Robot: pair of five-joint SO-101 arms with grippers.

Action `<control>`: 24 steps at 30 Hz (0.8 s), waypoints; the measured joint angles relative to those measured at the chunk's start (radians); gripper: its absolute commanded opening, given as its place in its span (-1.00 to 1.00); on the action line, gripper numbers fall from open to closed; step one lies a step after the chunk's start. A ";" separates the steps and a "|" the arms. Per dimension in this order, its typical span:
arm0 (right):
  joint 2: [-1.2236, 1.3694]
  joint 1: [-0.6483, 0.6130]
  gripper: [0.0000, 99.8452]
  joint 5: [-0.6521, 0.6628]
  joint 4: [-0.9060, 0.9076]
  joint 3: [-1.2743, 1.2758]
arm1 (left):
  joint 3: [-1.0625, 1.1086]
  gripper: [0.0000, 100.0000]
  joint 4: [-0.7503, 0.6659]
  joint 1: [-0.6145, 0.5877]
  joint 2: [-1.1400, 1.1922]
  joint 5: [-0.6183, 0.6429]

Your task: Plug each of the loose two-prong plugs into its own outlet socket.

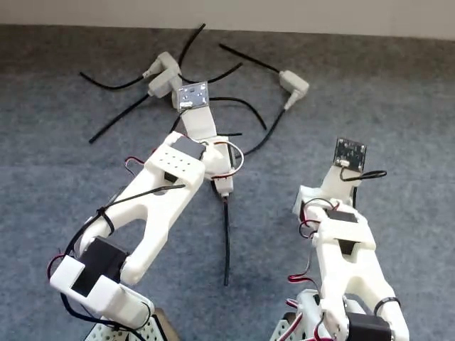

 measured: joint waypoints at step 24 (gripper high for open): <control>0.000 0.000 -0.99 0.000 0.000 0.000 | -0.273 -0.98 0.307 -0.002 0.186 -0.020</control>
